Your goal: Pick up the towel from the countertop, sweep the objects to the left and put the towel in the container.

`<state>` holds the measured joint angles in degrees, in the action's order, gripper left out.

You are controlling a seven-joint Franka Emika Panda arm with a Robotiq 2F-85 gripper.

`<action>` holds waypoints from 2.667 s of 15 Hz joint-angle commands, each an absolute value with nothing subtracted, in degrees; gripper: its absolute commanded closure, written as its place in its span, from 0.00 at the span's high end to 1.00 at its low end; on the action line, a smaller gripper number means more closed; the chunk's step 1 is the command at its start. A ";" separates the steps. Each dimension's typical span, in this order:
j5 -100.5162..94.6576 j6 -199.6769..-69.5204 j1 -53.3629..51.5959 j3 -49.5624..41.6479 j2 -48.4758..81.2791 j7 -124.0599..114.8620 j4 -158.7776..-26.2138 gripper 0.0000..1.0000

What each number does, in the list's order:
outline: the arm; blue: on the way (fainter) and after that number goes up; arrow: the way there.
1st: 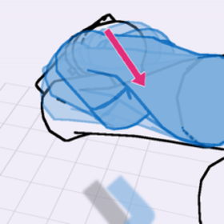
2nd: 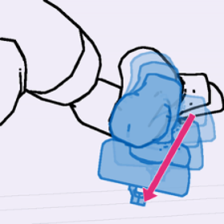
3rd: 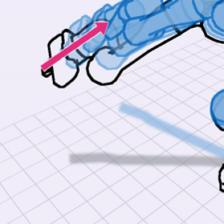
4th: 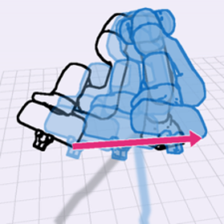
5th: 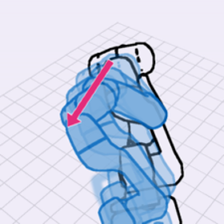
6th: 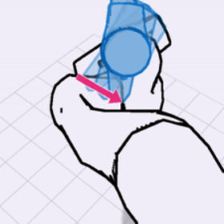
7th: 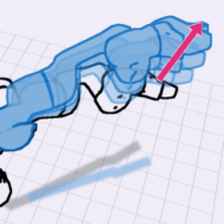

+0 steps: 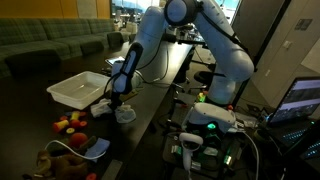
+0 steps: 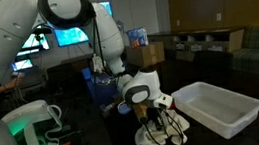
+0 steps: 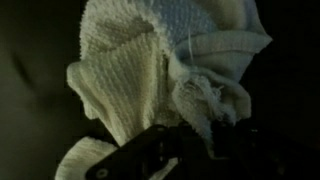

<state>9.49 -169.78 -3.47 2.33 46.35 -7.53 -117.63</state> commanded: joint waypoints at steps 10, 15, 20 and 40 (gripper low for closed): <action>8.64 -166.02 -2.80 -8.35 53.48 -13.32 -109.96 0.06; 11.04 -166.83 -3.89 -4.81 54.25 -16.80 -106.32 0.06; 12.88 -166.17 -5.93 -0.64 55.61 -20.87 -101.97 0.06; 11.52 -173.06 -22.62 3.68 55.75 -23.43 -96.79 0.06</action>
